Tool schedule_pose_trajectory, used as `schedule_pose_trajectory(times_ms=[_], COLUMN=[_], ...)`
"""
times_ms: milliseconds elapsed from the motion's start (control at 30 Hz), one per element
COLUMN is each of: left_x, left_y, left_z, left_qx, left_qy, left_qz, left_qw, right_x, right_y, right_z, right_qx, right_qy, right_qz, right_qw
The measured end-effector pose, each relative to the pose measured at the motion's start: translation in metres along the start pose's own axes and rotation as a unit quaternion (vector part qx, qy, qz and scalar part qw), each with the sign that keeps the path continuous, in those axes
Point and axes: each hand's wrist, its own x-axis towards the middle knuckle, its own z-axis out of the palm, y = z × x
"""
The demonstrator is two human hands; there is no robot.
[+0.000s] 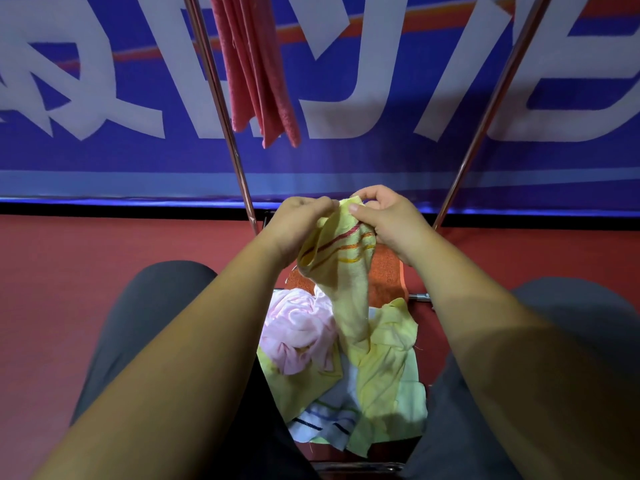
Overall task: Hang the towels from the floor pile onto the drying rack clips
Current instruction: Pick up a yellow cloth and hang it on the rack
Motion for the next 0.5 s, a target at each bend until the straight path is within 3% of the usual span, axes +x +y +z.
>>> schedule_pose_trajectory(times_ms=[100,333,500], left_x=[-0.0029,0.0006,0.0056], left_y=[-0.0007,-0.0002,-0.0034], left_z=[0.0032,0.0036,0.0043], left_qx=[-0.019,0.006,0.074], left_qy=[-0.025,-0.021,0.015], left_qz=[0.023,0.049,0.066], left_qw=[0.999,0.999,0.995], right_x=[0.0026,0.0014,0.0049], right_y=[0.0013,0.0046,0.0068], right_z=[-0.0006,0.0026,0.0041], right_qx=[0.002,0.131,0.041], right_qy=[-0.004,-0.050,-0.004], right_qz=[0.018,0.065,0.033], right_qw=[1.000,0.988,0.999])
